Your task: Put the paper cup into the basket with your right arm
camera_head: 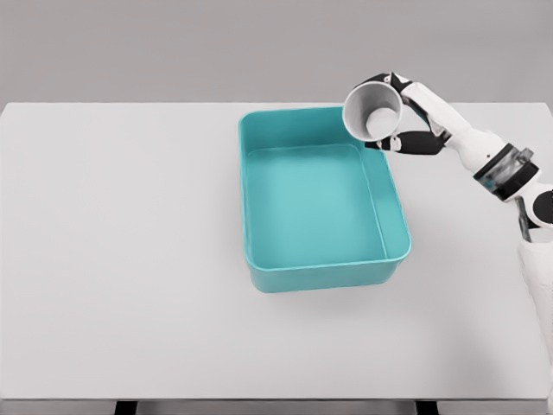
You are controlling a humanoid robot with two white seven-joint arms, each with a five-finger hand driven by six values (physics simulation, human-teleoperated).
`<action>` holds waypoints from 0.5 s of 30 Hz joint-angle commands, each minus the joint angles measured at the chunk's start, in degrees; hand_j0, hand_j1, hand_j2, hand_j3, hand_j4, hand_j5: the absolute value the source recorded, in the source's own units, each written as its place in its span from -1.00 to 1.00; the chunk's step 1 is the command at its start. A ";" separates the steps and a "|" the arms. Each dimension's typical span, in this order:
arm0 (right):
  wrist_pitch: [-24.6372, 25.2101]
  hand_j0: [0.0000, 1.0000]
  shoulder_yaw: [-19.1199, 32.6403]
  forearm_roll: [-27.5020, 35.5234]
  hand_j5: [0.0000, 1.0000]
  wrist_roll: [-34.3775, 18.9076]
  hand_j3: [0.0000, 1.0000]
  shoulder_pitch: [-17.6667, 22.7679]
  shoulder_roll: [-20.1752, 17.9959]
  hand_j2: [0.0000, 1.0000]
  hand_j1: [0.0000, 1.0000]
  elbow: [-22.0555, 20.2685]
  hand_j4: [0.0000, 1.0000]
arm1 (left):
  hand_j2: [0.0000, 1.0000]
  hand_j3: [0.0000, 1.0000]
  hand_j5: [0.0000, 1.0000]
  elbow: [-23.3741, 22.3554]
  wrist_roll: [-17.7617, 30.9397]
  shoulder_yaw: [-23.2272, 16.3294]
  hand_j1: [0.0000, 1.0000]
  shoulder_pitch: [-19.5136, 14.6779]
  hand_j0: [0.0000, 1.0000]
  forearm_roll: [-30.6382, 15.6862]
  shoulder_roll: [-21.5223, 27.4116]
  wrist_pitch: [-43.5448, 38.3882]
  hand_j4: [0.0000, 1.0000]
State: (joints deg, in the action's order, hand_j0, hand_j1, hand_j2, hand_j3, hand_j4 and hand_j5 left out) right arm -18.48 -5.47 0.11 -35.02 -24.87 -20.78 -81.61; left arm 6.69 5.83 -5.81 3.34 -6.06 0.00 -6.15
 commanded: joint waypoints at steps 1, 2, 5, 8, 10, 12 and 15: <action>0.55 0.04 -1.65 -3.45 0.04 0.02 0.04 0.00 0.13 0.04 0.04 -1.97 0.04 | 1.00 1.00 1.00 -0.01 -0.03 0.01 1.00 0.00 1.00 0.00 0.00 0.00 1.00; 0.37 0.04 -1.91 -3.81 0.04 0.02 0.04 0.09 0.13 0.04 0.04 -1.97 0.04 | 1.00 1.00 1.00 -0.01 -0.03 0.01 1.00 0.00 1.00 0.00 0.00 0.00 1.00; 0.02 0.04 -3.23 -6.53 0.04 0.02 0.04 0.00 -0.40 0.04 0.04 -3.46 0.04 | 1.00 1.00 1.00 -0.01 -0.03 0.01 1.00 0.00 1.00 0.00 0.00 0.00 1.00; 0.11 0.04 -5.43 -8.29 0.04 0.02 0.04 -0.35 -1.54 0.04 0.04 -5.83 0.04 | 1.00 1.00 1.00 -0.01 -0.03 0.01 1.00 0.00 1.00 0.00 0.00 0.00 1.00; 0.20 0.04 -6.83 -8.29 0.04 0.02 0.04 -0.70 -2.86 0.04 0.04 -7.24 0.04 | 1.00 1.00 1.00 -0.01 -0.03 0.01 1.00 0.00 1.00 0.00 0.00 0.00 1.00; 0.29 0.04 -8.85 -8.38 0.04 0.02 0.04 -1.58 -4.18 0.04 0.04 -9.00 0.04 | 1.00 1.00 1.00 -0.01 -0.03 0.01 1.00 0.00 1.00 0.00 0.00 0.00 1.00; 0.20 0.04 -13.25 -8.64 0.04 0.02 0.04 -4.13 -6.38 0.04 0.04 -9.18 0.04 | 1.00 1.00 1.00 -0.01 0.06 0.01 1.00 0.00 1.00 0.00 0.00 0.00 1.00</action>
State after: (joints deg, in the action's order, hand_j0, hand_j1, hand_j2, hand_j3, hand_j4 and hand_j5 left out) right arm -18.33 -16.09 -8.56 -35.02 -29.44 -25.79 -90.05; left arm 6.69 5.84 -5.81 3.34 -6.06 0.00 -6.15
